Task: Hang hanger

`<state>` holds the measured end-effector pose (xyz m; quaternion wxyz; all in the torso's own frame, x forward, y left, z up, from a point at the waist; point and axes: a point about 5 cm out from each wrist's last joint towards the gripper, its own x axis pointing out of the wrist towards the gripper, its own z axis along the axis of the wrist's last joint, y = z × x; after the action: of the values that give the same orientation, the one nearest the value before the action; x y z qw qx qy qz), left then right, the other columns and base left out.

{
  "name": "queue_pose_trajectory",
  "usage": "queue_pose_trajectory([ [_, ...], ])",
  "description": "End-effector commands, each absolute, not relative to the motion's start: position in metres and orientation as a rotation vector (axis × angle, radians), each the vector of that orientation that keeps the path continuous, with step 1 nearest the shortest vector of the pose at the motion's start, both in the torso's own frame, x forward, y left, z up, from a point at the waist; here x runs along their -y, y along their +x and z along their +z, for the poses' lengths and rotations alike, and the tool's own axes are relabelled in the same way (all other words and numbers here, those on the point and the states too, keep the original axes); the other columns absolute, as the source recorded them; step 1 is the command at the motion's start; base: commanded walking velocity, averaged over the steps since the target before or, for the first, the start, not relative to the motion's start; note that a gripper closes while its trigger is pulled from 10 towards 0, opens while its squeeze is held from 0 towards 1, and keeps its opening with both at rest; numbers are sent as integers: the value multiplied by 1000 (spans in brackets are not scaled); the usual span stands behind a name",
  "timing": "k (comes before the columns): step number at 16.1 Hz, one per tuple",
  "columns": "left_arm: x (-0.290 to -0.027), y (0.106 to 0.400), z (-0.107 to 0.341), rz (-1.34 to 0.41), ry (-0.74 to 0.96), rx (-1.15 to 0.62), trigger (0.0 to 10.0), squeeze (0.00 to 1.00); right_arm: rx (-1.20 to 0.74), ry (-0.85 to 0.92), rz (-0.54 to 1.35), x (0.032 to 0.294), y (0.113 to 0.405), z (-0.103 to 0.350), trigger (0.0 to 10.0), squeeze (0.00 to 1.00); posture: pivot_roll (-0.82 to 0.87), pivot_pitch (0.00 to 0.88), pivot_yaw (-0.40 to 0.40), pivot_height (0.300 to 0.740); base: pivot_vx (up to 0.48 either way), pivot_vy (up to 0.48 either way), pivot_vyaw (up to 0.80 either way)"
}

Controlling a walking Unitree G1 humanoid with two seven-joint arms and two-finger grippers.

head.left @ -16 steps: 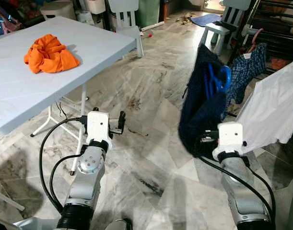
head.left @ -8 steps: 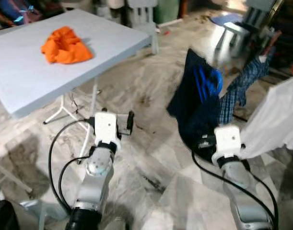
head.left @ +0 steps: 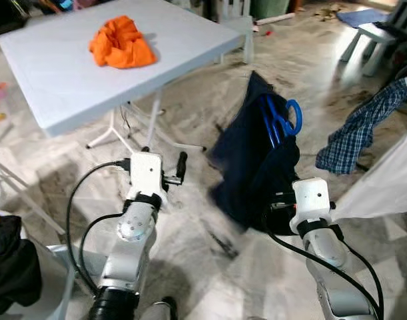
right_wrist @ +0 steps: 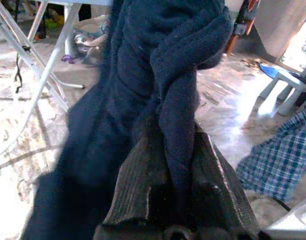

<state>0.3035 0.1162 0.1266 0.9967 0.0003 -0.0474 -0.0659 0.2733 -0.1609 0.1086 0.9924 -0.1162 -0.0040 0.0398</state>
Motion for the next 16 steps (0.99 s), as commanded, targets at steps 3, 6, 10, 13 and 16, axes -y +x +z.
queue_pose_trajectory([
  [3,-122,302,123,-122,-6,73,10000,0,85,-238,143,148,274,124,10000,0,-55,180,33,740,0,0,0],
  [6,-116,306,128,-148,-12,81,10000,0,73,-230,133,150,271,122,10000,0,-65,182,29,740,0,0,0],
  [10,-119,302,126,-118,-27,86,10000,0,68,-240,165,148,269,122,10000,0,-64,189,11,740,0,-342,0],
  [13,-118,299,123,-115,-32,79,10000,0,65,-243,190,146,270,123,10000,0,-62,196,-11,740,0,-441,0],
  [16,-121,298,121,-77,-40,68,10000,0,55,-257,220,145,270,122,10000,0,-55,208,-28,740,0,-270,0],
])
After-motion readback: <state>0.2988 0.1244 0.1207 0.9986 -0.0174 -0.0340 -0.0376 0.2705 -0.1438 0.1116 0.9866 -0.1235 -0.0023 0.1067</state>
